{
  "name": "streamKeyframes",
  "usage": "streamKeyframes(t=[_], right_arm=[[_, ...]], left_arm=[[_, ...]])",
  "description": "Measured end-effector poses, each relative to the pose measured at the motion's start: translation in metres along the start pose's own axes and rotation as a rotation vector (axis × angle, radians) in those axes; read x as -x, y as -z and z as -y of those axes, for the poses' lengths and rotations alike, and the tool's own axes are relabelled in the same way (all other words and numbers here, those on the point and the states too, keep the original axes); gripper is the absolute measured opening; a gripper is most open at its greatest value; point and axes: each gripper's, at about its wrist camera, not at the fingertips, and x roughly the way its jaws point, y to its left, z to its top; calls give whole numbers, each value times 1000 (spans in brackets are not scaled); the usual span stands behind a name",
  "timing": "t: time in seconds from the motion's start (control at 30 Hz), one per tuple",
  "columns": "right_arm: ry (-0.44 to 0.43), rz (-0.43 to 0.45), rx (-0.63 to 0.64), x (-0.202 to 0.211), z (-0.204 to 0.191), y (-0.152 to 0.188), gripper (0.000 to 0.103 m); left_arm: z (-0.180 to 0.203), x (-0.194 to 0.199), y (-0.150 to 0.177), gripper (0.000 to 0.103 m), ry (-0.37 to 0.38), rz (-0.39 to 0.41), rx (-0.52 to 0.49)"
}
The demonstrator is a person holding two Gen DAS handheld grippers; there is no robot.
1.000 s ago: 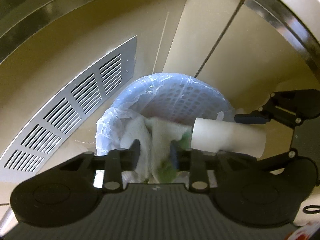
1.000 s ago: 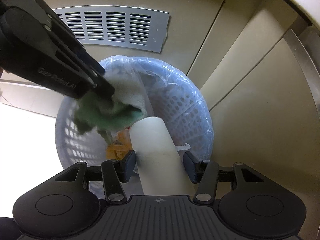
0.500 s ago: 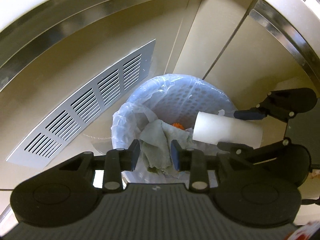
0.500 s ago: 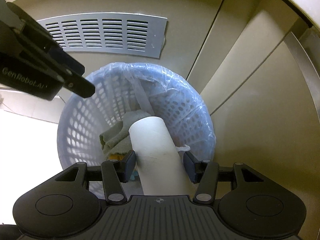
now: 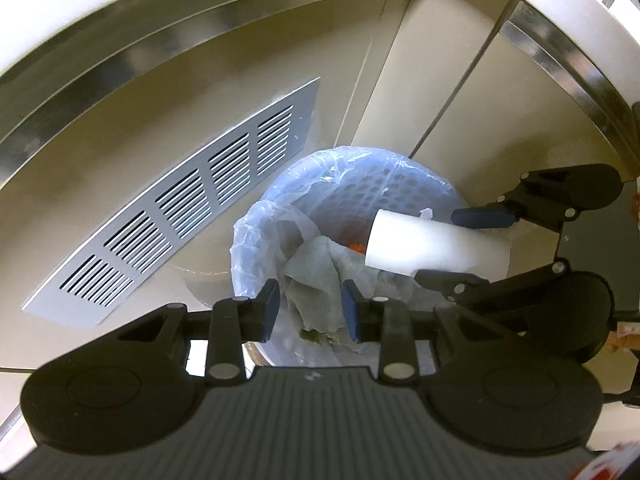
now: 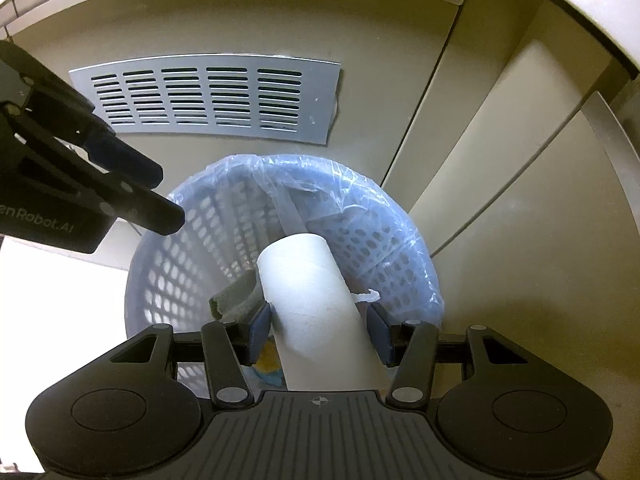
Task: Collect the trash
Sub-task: 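Open the left tool to drop the towel while the right tool releases the paper roll, then raise both tools back toward the counter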
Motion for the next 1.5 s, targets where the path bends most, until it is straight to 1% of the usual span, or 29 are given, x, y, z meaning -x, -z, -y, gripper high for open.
streamKeyframes(t=[0.07, 0.13, 0.17, 0.2, 0.3, 0.53, 0.7, 1.03, 1.33, 1.5], right_arm=[[-7, 11, -3, -1, 1, 1, 53], [-12, 23, 6, -2, -1, 1, 57], [-10, 25, 10, -3, -1, 2, 67], [-9, 29, 7, -3, -2, 2, 71], [-15, 29, -13, -3, 0, 3, 71], [-17, 23, -16, 3, 1, 5, 71], [-22, 36, -17, 18, 1, 3, 71], [-37, 109, -32, 75, 1, -9, 71], [-19, 196, -38, 134, 5, -20, 71], [-13, 248, -64, 164, 10, -26, 71]], left_arm=[[0, 0, 0, 30, -1, 2, 1], [-1, 1, 1, 30, -3, 1, 1], [-1, 1, 1, 30, -4, 1, 0], [-1, 2, 1, 30, -5, 1, 0], [-2, 4, 2, 30, -6, 2, 2], [-2, 11, 4, 30, -7, 15, 3], [1, 25, 3, 30, -19, 41, -1], [18, 74, 0, 30, -25, 125, -38], [33, 123, -8, 33, -17, 221, -69], [38, 149, -16, 37, -17, 291, -67]])
